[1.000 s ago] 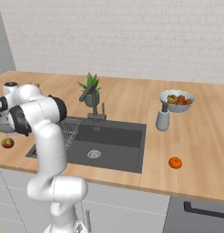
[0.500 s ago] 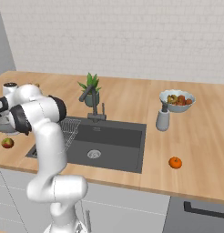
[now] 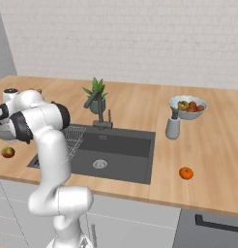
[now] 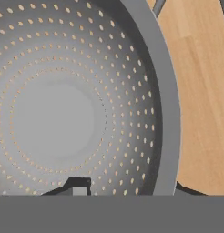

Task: Put the colander in the sink, put the apple, orange in the colander, and turn on the sink faucet and pour water over the colander.

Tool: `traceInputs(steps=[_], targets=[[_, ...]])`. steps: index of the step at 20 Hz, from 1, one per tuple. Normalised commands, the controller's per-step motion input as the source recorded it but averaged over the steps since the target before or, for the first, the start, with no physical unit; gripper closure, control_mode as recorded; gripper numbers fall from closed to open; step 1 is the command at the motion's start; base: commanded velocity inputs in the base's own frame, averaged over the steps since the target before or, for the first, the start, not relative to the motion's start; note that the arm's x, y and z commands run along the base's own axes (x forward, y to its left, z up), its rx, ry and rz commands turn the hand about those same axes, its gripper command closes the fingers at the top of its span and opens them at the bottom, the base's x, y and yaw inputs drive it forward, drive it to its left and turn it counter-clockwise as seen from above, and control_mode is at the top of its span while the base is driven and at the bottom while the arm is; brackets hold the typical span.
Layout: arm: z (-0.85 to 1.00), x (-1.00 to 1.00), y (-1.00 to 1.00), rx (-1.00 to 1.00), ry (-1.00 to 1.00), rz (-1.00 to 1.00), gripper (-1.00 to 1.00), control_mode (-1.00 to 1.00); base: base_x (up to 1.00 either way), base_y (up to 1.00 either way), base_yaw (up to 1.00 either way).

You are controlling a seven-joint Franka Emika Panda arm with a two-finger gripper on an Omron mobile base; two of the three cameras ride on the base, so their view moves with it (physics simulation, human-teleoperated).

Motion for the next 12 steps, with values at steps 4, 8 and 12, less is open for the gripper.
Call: traceInputs(steps=[4,8,12], targets=[[0.00,0.00,0.00,0.00,0.00,0.00,1.00,-1.00,0.00,0.00,0.00],[0.00,-0.13,-0.01,0.00,-0.04,0.00,1.00,-1.00,0.00,0.00,0.00],[0.33,-0.14,-0.43,0.01,-0.08,0.00,1.00,-1.00,0.00,0.00,0.00]])
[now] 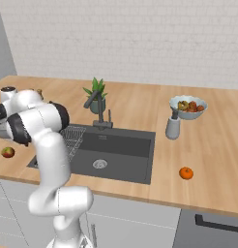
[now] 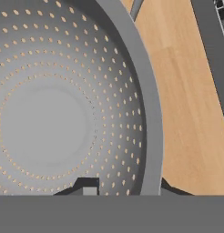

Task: Put the colander in the sink, put the apple, orange in the colander, and turn on the sink faucet and pour water over the colander.

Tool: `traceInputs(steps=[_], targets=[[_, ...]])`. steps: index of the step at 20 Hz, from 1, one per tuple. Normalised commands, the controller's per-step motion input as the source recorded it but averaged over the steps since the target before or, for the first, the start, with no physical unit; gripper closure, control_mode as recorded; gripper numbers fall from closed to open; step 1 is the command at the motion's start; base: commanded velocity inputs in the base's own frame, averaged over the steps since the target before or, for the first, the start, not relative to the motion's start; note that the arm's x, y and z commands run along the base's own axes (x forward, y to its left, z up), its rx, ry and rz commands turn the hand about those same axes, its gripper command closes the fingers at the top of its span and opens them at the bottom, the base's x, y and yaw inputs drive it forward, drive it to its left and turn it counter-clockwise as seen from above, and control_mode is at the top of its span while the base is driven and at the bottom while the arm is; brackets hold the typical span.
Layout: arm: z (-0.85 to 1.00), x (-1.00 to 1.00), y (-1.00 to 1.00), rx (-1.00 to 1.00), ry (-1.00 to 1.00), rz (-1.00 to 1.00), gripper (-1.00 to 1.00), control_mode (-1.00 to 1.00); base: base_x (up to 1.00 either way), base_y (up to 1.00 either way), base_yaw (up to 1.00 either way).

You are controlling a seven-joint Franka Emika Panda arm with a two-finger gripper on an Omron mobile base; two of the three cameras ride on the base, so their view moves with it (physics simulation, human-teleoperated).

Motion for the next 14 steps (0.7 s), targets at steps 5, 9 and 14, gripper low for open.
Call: traceInputs(steps=[5,9,14], targets=[[0.38,-0.20,-0.86,0.03,-0.06,0.00,1.00,-1.00,0.00,0.00,0.00],[0.27,-0.48,-1.00,0.00,0.00,0.00,1.00,-1.00,0.00,0.00,0.00],[0.23,-0.60,-1.00,0.00,0.03,0.00,1.00,-1.00,0.00,0.00,0.00]])
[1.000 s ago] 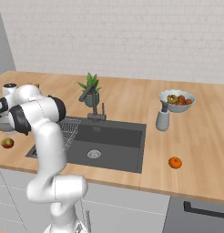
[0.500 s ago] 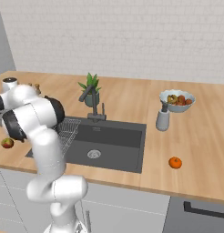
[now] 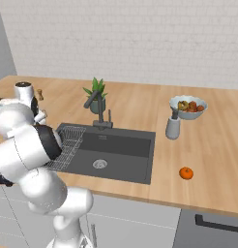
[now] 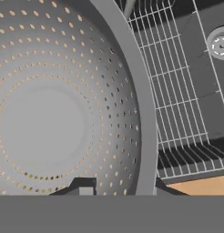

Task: Put the colander in the sink, put the apple, orange in the colander, and turn on the sink faucet and pour water over the colander.

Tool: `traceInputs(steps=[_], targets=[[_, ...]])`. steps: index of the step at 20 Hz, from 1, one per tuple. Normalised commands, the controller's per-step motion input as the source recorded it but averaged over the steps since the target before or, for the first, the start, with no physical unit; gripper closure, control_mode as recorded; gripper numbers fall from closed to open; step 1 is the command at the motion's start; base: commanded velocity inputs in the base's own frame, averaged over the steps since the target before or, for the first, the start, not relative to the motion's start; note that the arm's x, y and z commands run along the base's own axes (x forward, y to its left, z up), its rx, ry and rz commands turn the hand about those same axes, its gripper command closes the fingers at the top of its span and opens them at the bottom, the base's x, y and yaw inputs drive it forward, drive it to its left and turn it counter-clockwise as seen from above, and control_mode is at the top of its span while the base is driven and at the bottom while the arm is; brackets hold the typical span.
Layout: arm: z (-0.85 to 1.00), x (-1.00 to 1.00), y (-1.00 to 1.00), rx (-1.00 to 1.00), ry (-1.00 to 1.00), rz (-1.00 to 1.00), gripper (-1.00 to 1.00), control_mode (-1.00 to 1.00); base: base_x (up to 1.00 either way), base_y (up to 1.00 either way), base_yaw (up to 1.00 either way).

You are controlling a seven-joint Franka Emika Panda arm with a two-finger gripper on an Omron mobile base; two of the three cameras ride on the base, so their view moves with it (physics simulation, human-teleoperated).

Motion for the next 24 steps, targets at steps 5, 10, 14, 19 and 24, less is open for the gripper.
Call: traceInputs(steps=[5,10,14,19,24], targets=[[0.06,-0.59,-1.00,0.00,0.07,-0.03,1.00,-1.00,0.00,0.00,0.00],[0.00,-0.36,-1.00,0.00,0.07,-0.07,1.00,-1.00,0.00,0.00,0.00],[0.00,-0.21,-1.00,0.00,0.08,-0.04,1.00,-1.00,0.00,0.00,0.00],[0.00,-0.06,-1.00,0.00,0.06,-0.02,1.00,-1.00,0.00,0.00,0.00],[0.00,0.04,-0.90,0.00,0.01,0.00,1.00,-1.00,0.00,0.00,0.00]])
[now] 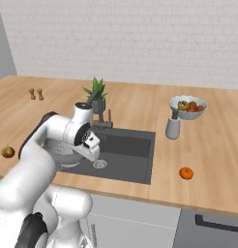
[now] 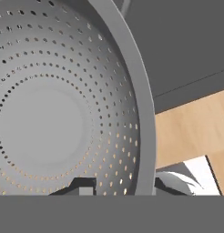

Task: Put the colander in the sink, put the apple, orange in the colander, and turn on the sink faucet and pour water over the colander.

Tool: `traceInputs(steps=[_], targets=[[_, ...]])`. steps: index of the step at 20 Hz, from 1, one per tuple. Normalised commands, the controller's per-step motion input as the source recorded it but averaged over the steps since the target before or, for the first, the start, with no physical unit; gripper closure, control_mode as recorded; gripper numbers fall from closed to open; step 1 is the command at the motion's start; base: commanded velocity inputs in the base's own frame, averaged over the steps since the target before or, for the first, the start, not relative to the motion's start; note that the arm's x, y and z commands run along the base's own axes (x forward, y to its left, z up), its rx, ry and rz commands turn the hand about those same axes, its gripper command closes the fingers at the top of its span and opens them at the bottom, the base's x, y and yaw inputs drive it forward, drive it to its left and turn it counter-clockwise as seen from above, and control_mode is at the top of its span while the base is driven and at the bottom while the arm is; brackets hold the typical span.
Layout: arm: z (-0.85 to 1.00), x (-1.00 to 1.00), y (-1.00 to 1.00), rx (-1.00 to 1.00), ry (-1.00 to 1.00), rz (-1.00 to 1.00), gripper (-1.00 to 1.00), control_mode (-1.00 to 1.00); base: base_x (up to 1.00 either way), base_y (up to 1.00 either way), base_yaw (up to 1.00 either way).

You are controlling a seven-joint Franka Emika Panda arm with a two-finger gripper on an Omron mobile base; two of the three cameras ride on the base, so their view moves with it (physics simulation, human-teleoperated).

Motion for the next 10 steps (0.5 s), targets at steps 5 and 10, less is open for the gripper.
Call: traceInputs(steps=[5,10], targets=[[0.00,0.31,-0.72,0.00,0.00,0.00,1.00,-1.00,0.00,0.00,0.00],[-0.09,0.49,-0.35,0.00,0.00,0.00,1.00,-1.00,0.00,0.00,0.00]])
